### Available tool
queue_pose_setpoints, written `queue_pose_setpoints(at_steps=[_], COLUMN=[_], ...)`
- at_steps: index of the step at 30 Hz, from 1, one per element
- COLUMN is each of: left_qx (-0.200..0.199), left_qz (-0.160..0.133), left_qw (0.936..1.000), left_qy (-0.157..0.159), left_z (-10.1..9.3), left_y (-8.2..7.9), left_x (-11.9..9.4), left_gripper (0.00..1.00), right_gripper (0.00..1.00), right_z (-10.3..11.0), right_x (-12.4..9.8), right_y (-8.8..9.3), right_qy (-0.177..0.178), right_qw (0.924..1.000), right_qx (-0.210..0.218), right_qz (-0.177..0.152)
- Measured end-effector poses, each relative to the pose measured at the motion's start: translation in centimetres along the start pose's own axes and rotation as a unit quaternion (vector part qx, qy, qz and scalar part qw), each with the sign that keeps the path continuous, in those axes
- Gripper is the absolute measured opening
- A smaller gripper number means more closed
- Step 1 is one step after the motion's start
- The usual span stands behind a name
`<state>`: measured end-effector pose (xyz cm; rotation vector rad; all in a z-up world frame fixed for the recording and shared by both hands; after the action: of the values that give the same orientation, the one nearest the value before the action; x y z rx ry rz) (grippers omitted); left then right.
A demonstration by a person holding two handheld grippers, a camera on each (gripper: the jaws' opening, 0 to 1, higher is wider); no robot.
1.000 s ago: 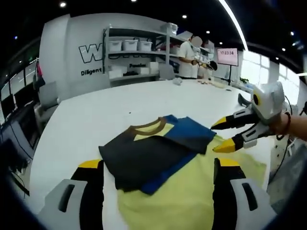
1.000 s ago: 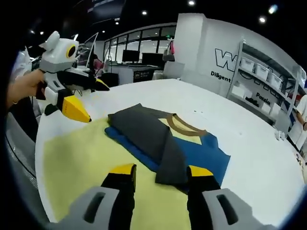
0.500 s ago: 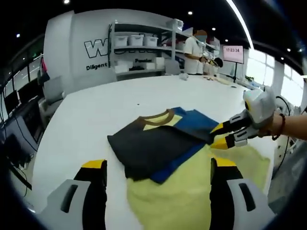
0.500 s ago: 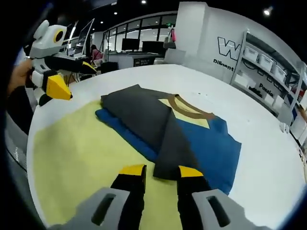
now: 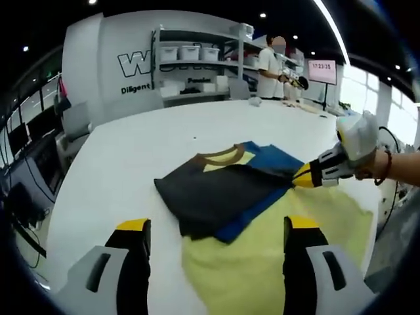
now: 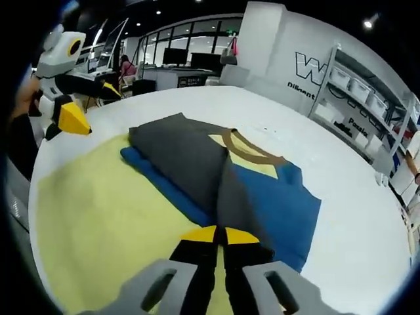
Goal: Fold the garment on the visible template until the final outline fits inside the template.
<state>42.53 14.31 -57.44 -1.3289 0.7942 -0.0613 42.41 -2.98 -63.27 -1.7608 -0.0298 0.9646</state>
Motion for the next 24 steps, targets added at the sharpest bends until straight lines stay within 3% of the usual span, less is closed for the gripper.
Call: queue_pose_setpoints(at_steps=[4, 6, 10, 13, 14, 15, 19, 24], left_qx=[-0.009, -0.006, -0.008, -0.009, -0.007, -0.008, -0.010, -0.010], left_qz=[0.016, 0.024, 0.026, 0.036, 0.040, 0.040, 0.042, 0.046], left_qw=[0.9998, 0.9996, 0.9995, 0.9989, 0.9985, 0.9985, 0.9982, 0.9979], left_qy=[-0.008, -0.013, -0.019, -0.030, -0.035, -0.036, -0.043, -0.045], left_z=[0.9, 1.4, 2.0, 2.9, 3.2, 3.4, 4.1, 4.5], left_y=[1.3, 2.0, 2.4, 3.2, 3.6, 3.7, 4.0, 4.3], left_x=[-0.1, -0.4, -0.6, -0.4, -0.3, -0.2, 0.2, 0.6], left_gripper=[0.77, 0.75, 0.72, 0.69, 0.68, 0.68, 0.64, 0.60], right_gripper=[0.00, 0.00, 0.00, 0.00, 0.00, 0.00, 0.00, 0.00], right_z=[-0.4, -0.8, -1.7, -5.4, -6.2, -7.0, -9.3, -10.3], right_x=[1.5, 1.9, 1.3, 1.1, 1.4, 1.6, 2.5, 3.1], right_y=[1.8, 2.4, 1.1, -0.6, -0.8, -1.1, -0.3, 0.4], right_qy=[0.001, 0.023, 0.036, 0.063, 0.062, 0.066, 0.087, 0.094], right_qw=[0.9994, 0.9982, 0.9988, 0.9967, 0.9940, 0.9942, 0.9907, 0.9888], right_qx=[0.009, -0.020, -0.001, 0.047, 0.087, 0.082, 0.090, 0.092], right_qz=[0.033, 0.052, 0.034, 0.021, 0.021, 0.021, 0.053, 0.070])
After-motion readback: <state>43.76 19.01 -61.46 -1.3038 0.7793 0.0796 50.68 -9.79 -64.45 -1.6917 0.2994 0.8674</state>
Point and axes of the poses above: the point that each gripper's makers call its tool centre point, and the gripper's own axes: x roughly forward along the fingers, z roughly to its left, y roughly out of its underside, the point moved 1 cm from there along -x, roughly backward along the fingers, and after that the axes turned 3 degrees about x, right-handed, at the moved point
